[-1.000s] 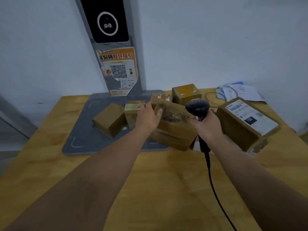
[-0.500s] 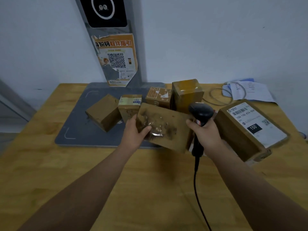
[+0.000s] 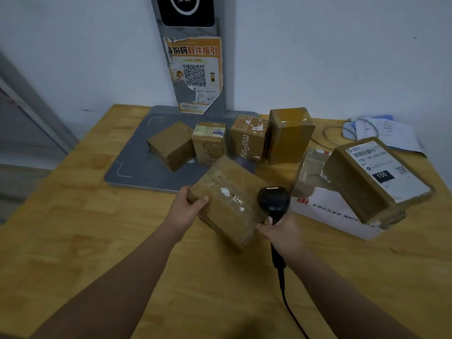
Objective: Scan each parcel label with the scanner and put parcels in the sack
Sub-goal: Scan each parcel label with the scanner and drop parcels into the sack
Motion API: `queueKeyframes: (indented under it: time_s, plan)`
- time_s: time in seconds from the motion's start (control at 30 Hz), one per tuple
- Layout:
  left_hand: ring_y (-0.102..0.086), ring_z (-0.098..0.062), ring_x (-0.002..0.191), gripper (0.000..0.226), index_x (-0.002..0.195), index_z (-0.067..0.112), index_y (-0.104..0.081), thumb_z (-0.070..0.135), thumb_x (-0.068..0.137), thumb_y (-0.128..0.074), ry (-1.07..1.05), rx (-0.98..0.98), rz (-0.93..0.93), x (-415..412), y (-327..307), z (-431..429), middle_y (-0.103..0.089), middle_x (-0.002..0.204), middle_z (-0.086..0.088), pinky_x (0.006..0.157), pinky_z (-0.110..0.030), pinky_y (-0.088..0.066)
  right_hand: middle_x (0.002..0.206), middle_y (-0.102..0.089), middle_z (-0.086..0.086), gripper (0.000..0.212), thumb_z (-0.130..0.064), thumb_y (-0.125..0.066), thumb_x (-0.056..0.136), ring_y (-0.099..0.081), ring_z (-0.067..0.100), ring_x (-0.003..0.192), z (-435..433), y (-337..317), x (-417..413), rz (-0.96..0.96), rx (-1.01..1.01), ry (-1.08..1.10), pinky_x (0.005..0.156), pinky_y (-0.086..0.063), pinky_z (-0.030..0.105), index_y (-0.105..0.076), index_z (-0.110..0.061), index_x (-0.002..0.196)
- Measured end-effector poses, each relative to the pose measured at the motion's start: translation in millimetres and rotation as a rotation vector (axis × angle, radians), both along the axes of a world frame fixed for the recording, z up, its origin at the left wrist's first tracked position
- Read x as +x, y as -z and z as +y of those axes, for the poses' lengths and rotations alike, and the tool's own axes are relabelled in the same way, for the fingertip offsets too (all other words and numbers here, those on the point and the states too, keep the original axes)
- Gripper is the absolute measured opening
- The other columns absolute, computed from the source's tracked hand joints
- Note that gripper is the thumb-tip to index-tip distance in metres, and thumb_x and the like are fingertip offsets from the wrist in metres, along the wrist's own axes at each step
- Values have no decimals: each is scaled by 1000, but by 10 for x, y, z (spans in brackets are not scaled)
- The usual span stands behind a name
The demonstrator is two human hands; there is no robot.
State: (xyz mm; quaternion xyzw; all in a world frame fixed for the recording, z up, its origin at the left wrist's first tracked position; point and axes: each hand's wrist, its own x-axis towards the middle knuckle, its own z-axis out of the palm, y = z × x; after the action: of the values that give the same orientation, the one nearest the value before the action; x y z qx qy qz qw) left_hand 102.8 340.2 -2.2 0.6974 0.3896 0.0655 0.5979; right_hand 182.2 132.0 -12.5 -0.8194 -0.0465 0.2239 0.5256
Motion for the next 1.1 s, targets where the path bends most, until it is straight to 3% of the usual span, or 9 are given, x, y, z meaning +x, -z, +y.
queueKeyframes:
  time_s: [0.13, 0.27, 0.4, 0.47, 0.53, 0.63, 0.77, 0.93, 1.1]
  plan:
    - [-47, -16, 114, 54, 141, 18, -41, 24, 93, -63, 36, 5, 15, -165, 18, 38, -49, 122, 1, 93, -31, -40, 112, -60, 4, 44, -18, -78, 78, -58, 17, 100, -40, -38, 65, -109, 73, 78, 87, -45, 32, -56, -16, 117]
    - [-46, -17, 117, 49, 137, 20, -44, 15, 92, -64, 63, 15, 45, -275, 21, 94, -48, 131, -1, 102, -34, -41, 108, -64, -10, 44, -25, -78, 80, -58, 19, 112, -47, -168, 180, 79, 292, 106, 102, -46, 50, -54, -34, 116]
    - [-48, -19, 118, 33, 123, 22, -46, 34, 95, -57, -69, -145, -80, -319, -72, 17, -54, 118, 2, 97, -35, -41, 108, -68, -7, 44, -28, -77, 80, -63, 15, 107, -94, -200, 82, -53, 285, 100, 93, -52, 39, -57, -29, 119]
    - [-43, -14, 118, 48, 131, 27, -40, 58, 94, -41, -43, -168, -53, -302, -169, -40, -50, 118, 10, 97, -34, -33, 105, -68, -3, 43, -23, -76, 81, -64, 11, 102, -124, -208, 15, -139, 276, 78, 85, -53, 29, -58, -17, 120]
    - [-37, -19, 133, 68, 147, 34, -29, 71, 89, -29, 26, -128, 37, -298, -140, -69, -42, 143, 4, 107, -40, -28, 106, -67, -1, 42, -18, -78, 79, -64, 9, 98, -117, -131, -75, -178, 202, 0, 81, -55, 28, -57, -13, 116]
    - [-40, -22, 132, 68, 147, 30, -33, 65, 90, -43, -5, -153, -6, -307, -123, -101, -40, 149, 1, 109, -39, -28, 106, -62, 0, 44, -14, -80, 76, -61, 11, 96, -74, -12, -165, -223, 86, -30, 78, -50, 25, -53, -19, 110]
    - [-56, -8, 103, 37, 120, 30, -54, 49, 89, -60, -68, -162, -149, -317, -150, -140, -60, 118, 8, 89, -28, -43, 91, -60, 2, 38, -12, -77, 78, -60, 18, 83, -73, -49, -84, -250, -18, -80, 55, -38, 8, -53, -10, 107]
    - [-61, -7, 107, 43, 125, 26, -54, 32, 85, -71, -1, -31, -317, -327, -169, -223, -63, 118, 4, 83, -21, -53, 91, -65, -3, 36, -12, -78, 78, -66, 18, 87, -224, -54, -135, -147, 50, -67, 75, -56, 39, -56, -14, 107]
    - [-54, 0, 109, 31, 120, 30, -55, 27, 91, -65, 127, 311, -357, -316, -308, -212, -59, 121, 4, 85, -16, -48, 79, -62, -10, 18, -20, -76, 82, -60, 13, 82, -384, 3, -280, -112, 111, -19, 69, -44, 25, -60, -21, 91]
